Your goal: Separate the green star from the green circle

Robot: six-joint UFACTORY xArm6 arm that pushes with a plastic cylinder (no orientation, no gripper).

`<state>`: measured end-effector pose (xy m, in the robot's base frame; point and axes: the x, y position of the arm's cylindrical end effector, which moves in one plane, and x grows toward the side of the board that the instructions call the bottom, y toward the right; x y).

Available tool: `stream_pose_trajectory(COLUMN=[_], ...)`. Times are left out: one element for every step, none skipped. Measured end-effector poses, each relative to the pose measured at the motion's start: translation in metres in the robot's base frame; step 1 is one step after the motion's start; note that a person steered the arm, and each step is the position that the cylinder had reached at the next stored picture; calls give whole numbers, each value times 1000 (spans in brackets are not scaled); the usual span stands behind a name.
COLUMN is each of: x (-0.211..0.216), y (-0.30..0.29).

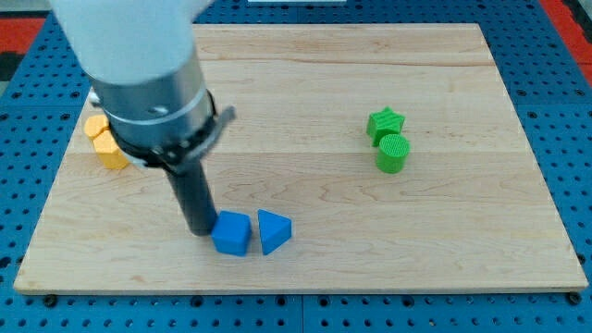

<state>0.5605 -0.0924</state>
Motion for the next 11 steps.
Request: stream_pose_trajectory(x=[16,-1,-51,-74,-71,-75,-92,-138,-144,-155,-158], y=[32,11,-3,96,166,231,256,213,132,97,151])
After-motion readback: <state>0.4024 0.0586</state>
